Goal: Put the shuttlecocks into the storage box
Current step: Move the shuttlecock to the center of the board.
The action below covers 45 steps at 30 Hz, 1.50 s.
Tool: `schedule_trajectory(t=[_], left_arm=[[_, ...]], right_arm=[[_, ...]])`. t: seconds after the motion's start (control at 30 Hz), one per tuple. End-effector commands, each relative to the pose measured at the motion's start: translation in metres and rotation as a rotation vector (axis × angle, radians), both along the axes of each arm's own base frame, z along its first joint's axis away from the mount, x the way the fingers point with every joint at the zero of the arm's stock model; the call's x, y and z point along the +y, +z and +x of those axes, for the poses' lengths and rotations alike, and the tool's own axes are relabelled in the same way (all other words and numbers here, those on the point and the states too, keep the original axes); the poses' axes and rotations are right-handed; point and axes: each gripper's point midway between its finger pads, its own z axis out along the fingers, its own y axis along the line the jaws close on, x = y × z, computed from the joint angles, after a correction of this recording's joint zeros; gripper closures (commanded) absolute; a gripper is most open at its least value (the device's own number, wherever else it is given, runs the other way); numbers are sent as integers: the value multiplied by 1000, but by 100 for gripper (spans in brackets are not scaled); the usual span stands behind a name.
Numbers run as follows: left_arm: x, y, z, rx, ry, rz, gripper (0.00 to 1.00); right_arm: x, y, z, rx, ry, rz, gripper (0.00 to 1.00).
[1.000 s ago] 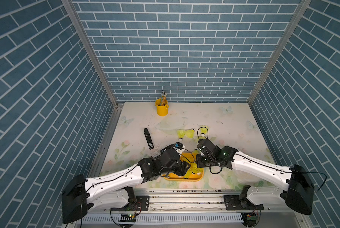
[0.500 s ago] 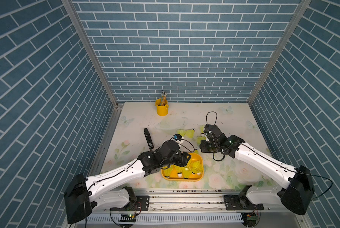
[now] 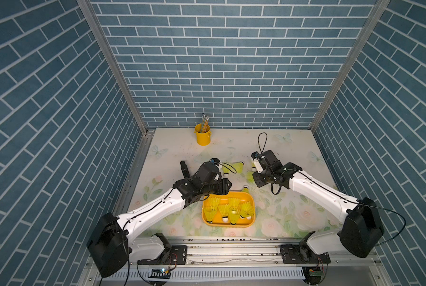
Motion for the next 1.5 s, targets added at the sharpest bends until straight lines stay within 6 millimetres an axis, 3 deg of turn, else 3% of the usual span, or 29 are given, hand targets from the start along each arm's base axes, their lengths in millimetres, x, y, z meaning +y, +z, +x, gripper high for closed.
schedule_trajectory(t=[0.0, 0.23, 0.47, 0.97, 1.47], left_arm=[[1, 4, 7, -4, -15, 3, 36], [10, 2, 15, -1, 7, 4, 36], [12, 4, 14, -2, 10, 1, 36], [17, 3, 13, -3, 23, 5, 36], [19, 0, 12, 2, 25, 3, 36]], right_arm=[[-10, -31, -14, 124, 59, -69, 66], [-10, -76, -45, 320, 41, -22, 65], [2, -101, -49, 397, 86, 0, 62], [57, -106, -25, 447, 217, 160, 58], [96, -108, 7, 463, 233, 258, 58]])
